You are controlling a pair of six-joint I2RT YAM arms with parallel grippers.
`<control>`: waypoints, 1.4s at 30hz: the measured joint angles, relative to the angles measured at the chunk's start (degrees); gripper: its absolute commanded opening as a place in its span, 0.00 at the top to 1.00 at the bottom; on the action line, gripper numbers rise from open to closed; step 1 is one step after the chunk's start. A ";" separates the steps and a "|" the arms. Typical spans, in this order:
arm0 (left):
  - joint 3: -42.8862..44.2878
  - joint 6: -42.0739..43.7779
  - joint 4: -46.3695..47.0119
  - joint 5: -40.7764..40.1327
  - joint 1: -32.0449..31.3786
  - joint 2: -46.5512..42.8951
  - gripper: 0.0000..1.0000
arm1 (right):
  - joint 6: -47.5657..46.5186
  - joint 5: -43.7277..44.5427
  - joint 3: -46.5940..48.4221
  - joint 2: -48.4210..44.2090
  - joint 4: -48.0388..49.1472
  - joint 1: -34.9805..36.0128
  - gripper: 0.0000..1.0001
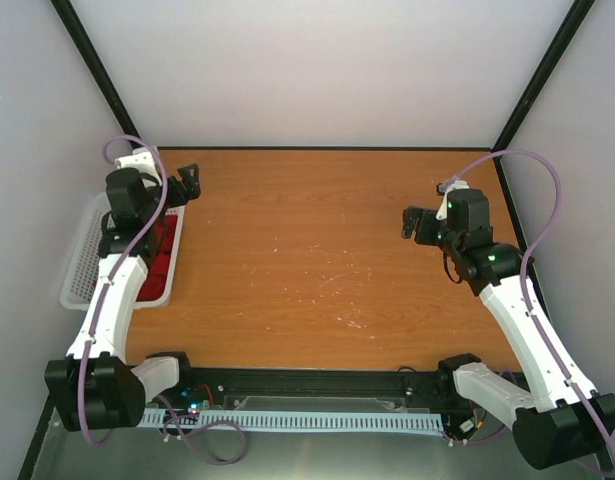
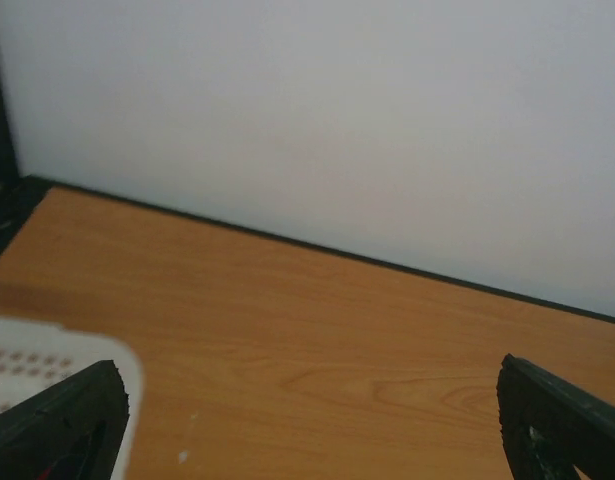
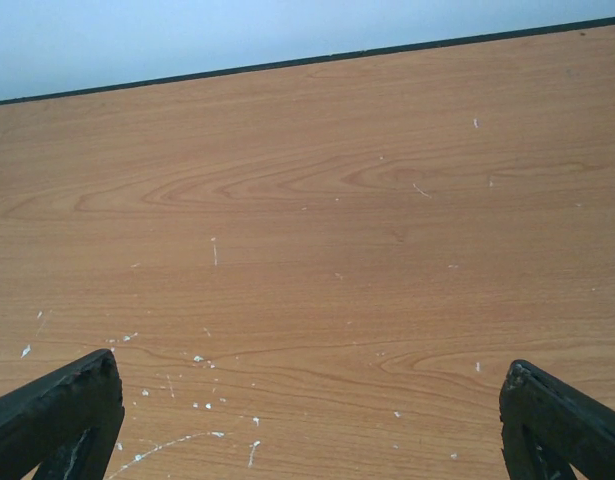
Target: Pin the brooch onto the clothing
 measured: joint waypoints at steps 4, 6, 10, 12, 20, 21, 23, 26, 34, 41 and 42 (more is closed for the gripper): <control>0.70 -1.22 -6.27 -5.11 2.97 1.44 0.00 | -0.79 -0.46 -2.73 -1.57 2.86 -0.17 0.00; 0.74 -2.97 -9.62 -7.74 6.49 1.86 0.00 | -0.85 -1.16 -3.58 -2.32 4.09 -0.24 0.00; 0.66 -8.90 -15.04 -13.68 13.38 3.87 0.00 | -0.81 -2.56 -4.35 -3.06 6.23 -0.31 0.00; 0.59 -11.78 -16.39 -15.58 15.39 6.43 0.00 | -0.81 -3.13 -4.68 -3.23 7.04 -0.35 0.00; 1.75 -21.31 -21.03 -17.70 18.27 26.75 0.11 | -0.81 -2.99 -6.29 -5.66 8.15 -0.46 0.00; 1.75 -22.03 -21.03 -16.81 18.73 28.76 0.20 | -0.83 -2.80 -6.45 -6.10 8.17 -0.46 0.00; 1.75 -23.28 -20.94 -15.15 19.52 31.30 0.43 | -0.83 -2.23 -6.60 -7.08 8.15 -0.46 0.00; 1.66 -23.37 -20.85 -13.90 20.22 30.16 0.73 | -0.83 -1.44 -6.60 -8.11 8.13 -0.46 0.00; 7.85 -17.29 -21.84 -8.76 20.26 14.78 0.99 | -0.83 -1.07 -6.60 -8.20 7.89 -0.46 0.00; 29.88 -11.04 -20.55 5.81 13.35 9.66 0.99 | -0.81 -1.16 -5.86 -5.44 7.43 -0.46 0.00; 33.20 -10.16 -20.41 7.93 10.88 9.90 0.99 | -0.79 -1.16 -5.64 -5.16 7.39 -0.46 0.00</control>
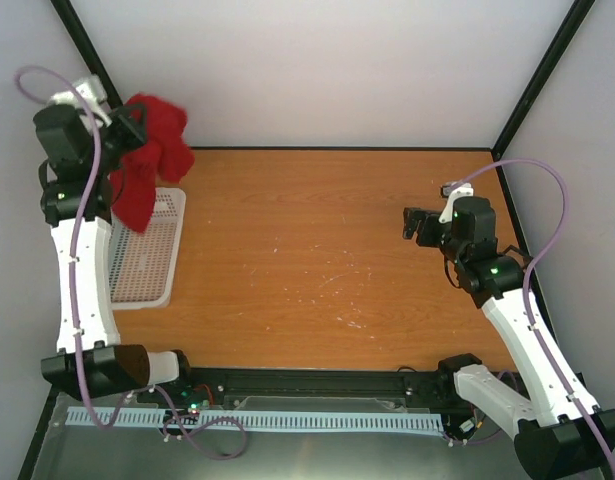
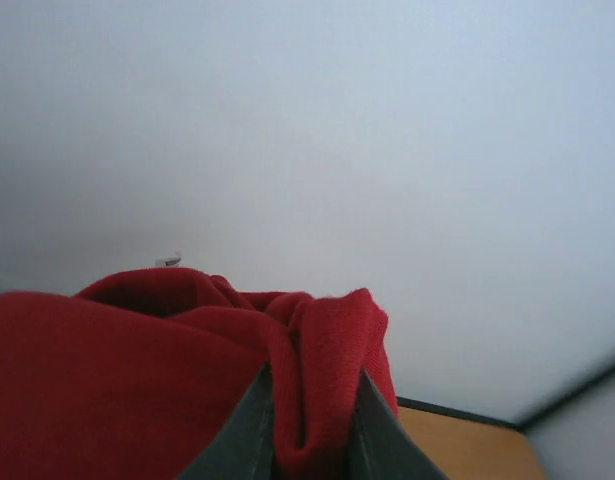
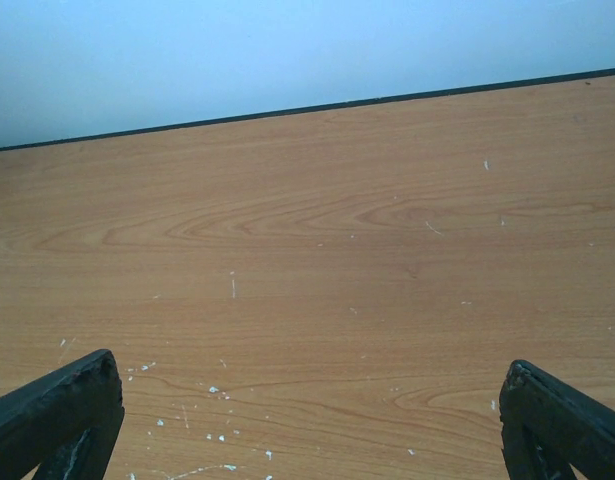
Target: Pin the brooch onto the clothing
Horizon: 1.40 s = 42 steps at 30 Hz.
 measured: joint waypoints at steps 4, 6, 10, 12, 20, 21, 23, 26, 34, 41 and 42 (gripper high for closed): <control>11.39 2.95 1.18 7.76 -10.71 1.49 0.99 | 0.00 -0.17 1.14 0.85 -0.17 0.00 0.00; 14.62 4.04 2.56 10.99 -15.54 2.05 0.99 | 0.09 -0.17 1.55 0.96 -0.33 0.00 0.00; 12.72 5.60 6.32 15.76 -23.15 1.60 0.95 | 0.44 -0.17 1.81 0.98 -0.37 0.00 0.00; 6.51 6.14 8.28 16.98 -25.88 0.48 0.76 | 0.59 -0.20 1.81 0.98 -0.57 0.00 0.00; -36.33 5.66 8.85 13.86 -36.54 -0.22 0.16 | 1.42 -0.81 1.38 0.96 -1.29 0.00 0.00; -39.71 5.11 7.21 12.98 -37.31 -0.26 0.10 | 1.44 -1.49 1.09 1.03 -1.27 0.00 0.00; -42.40 4.24 4.92 10.91 -37.55 -0.68 0.01 | 1.44 -3.67 0.33 1.49 -1.18 -0.02 0.00; -41.72 2.97 5.09 6.86 -37.51 -2.45 0.00 | 1.40 -7.67 -0.81 3.74 -0.87 -0.07 0.00; -36.46 2.67 10.36 8.41 -37.70 2.12 0.00 | 1.68 -25.88 -6.01 16.09 0.57 -0.04 0.00; -16.96 8.87 7.52 8.17 -45.40 23.43 0.01 | 6.27 -29.73 -14.78 18.67 -0.63 1.27 0.02; -12.92 10.29 6.97 8.39 -46.84 26.51 0.01 | 7.30 -28.46 -15.45 18.36 -1.29 1.36 0.01</control>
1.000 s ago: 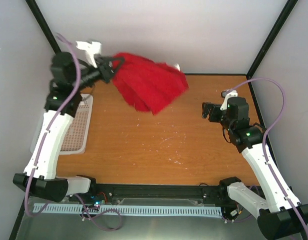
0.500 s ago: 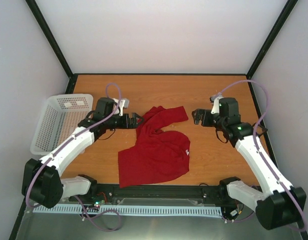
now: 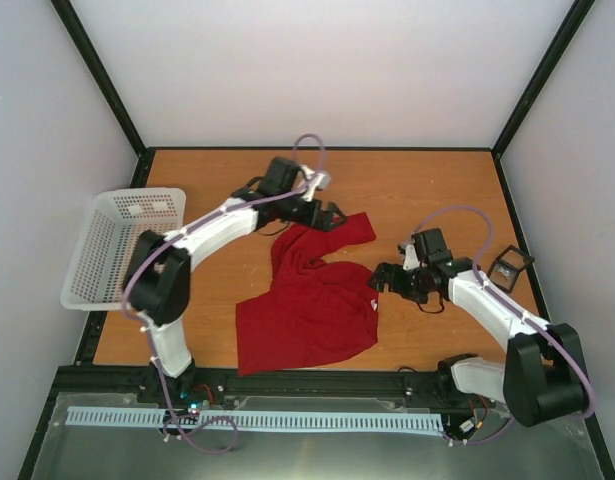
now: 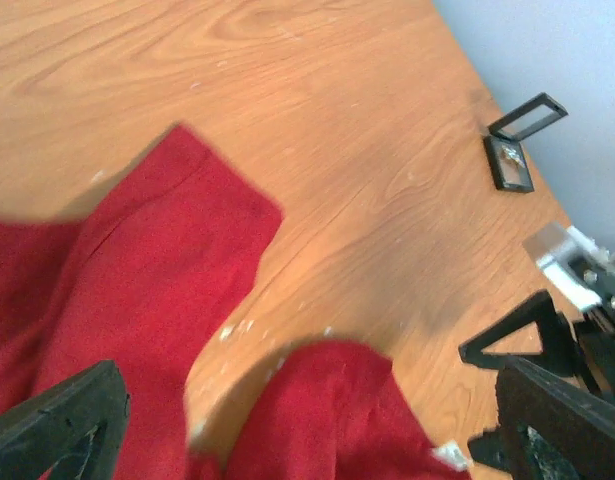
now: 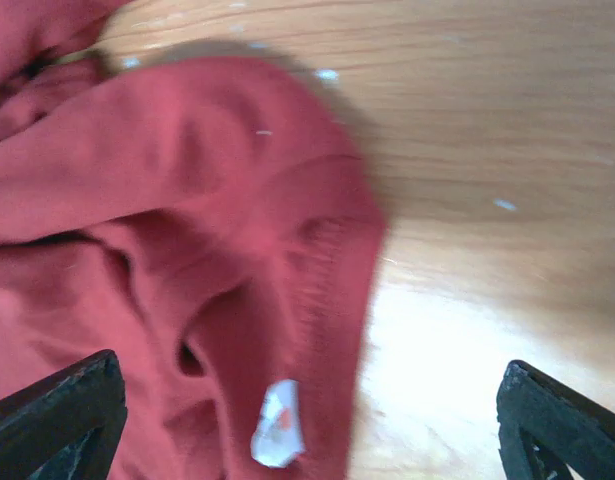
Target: Pin the brooch onto the clothing
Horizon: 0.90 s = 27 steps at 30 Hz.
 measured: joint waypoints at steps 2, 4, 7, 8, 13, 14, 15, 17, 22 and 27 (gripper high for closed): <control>7.85 2.97 -1.42 0.07 -2.80 6.51 0.01 | 2.82 4.20 -1.36 -2.10 -1.99 -0.09 0.00; 13.18 5.64 -3.34 -1.62 -5.29 11.91 0.03 | 5.44 8.46 -2.29 -6.43 -3.80 -0.37 0.00; 15.89 9.09 -6.88 -4.50 -8.74 18.21 0.06 | 8.28 13.16 -2.64 -15.06 -5.44 -1.55 0.00; 15.69 9.64 -8.17 -4.72 -9.33 19.39 0.08 | 8.81 14.23 -2.62 -17.33 -5.60 -2.19 0.00; 9.25 13.05 -11.23 -3.15 -11.30 20.48 0.32 | 10.32 18.01 -2.62 -24.96 -6.10 -4.59 0.00; 8.15 13.51 -11.34 -2.69 -11.30 20.37 0.40 | 10.32 18.01 -2.62 -25.31 -5.95 -4.70 0.00; 7.61 13.88 -11.39 -2.34 -11.30 20.04 0.46 | 10.29 17.94 -2.62 -25.33 -5.84 -4.72 0.00; 6.88 14.38 -11.58 -2.25 -11.28 19.87 0.70 | 9.81 17.03 -2.62 -24.50 -5.42 -4.74 0.00; 5.95 12.04 -12.81 -8.22 -10.93 19.47 0.99 | 7.48 11.15 -2.64 -20.39 -3.39 -4.76 0.01; -2.21 4.79 -10.54 -14.16 -5.03 7.76 0.99 | 4.17 -1.07 -3.80 -15.76 2.84 -4.24 0.00</control>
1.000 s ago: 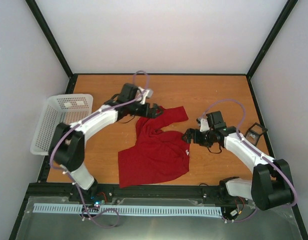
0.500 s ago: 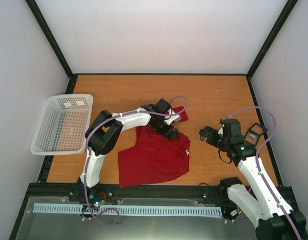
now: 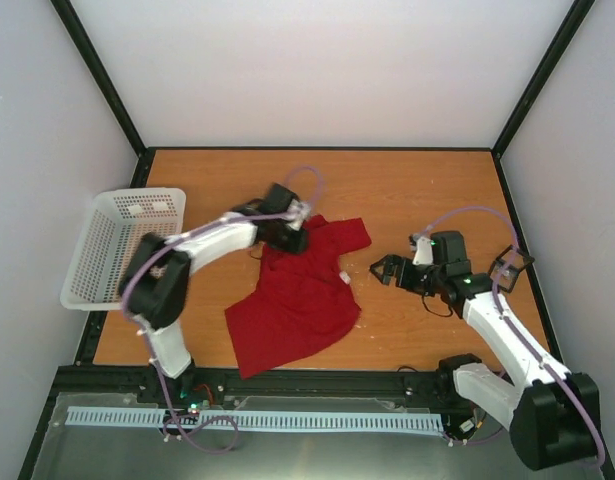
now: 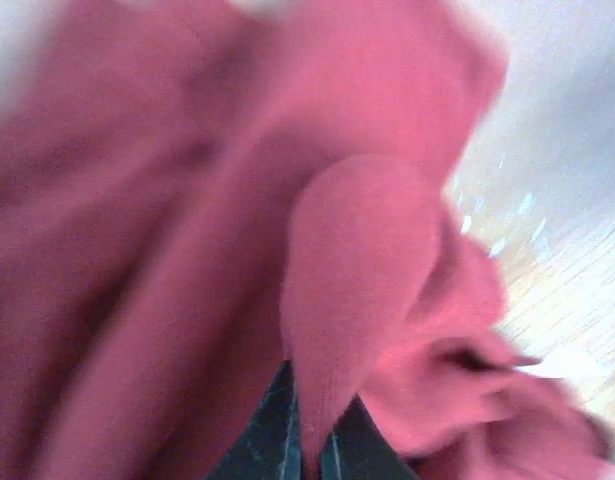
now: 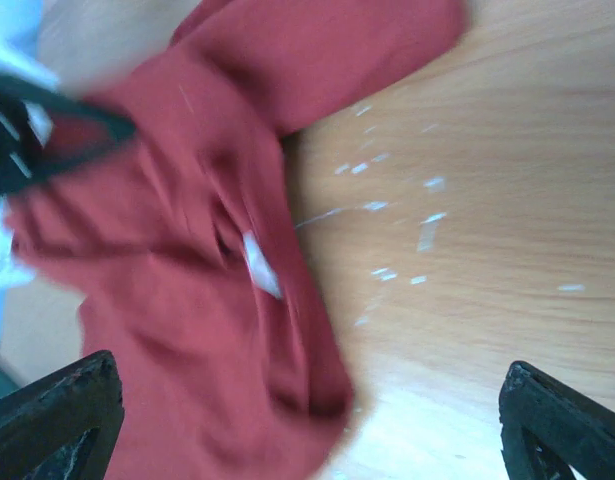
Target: Pin the brooch onto the clothing
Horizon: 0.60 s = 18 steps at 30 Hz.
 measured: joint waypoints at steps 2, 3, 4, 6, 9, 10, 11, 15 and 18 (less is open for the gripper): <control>-4.46 -3.21 3.69 1.73 5.84 -8.61 0.99 | -0.46 -3.52 -0.61 3.06 2.95 2.38 0.00; -6.40 -4.72 5.99 3.34 8.33 -12.81 0.99 | -0.74 -4.92 -0.59 5.33 4.57 4.63 0.00; -8.46 -6.27 9.18 5.14 11.47 -17.09 0.99 | -0.87 -6.23 -0.44 7.87 6.23 7.02 0.00; -11.63 -8.98 14.99 8.81 15.12 -23.63 0.99 | -0.94 -8.35 0.09 12.90 9.40 10.78 0.00; -14.36 -12.04 21.33 15.58 14.93 -28.04 0.99 | -0.31 -11.58 0.61 20.13 15.76 13.79 0.00; -14.97 -12.81 22.77 17.66 14.64 -28.46 0.99 | -0.17 -12.31 0.79 21.94 17.68 13.90 0.00; -15.65 -13.68 24.17 20.31 14.45 -28.59 0.99 | -0.24 -12.90 1.07 23.37 19.21 13.94 0.00; -16.39 -15.06 25.97 25.77 14.23 -28.70 0.99 | -0.81 -15.04 3.02 28.06 26.80 13.94 0.01; -16.35 -15.15 26.64 28.35 14.25 -29.64 0.99 | -0.61 -17.03 5.99 33.88 32.74 13.94 0.02</control>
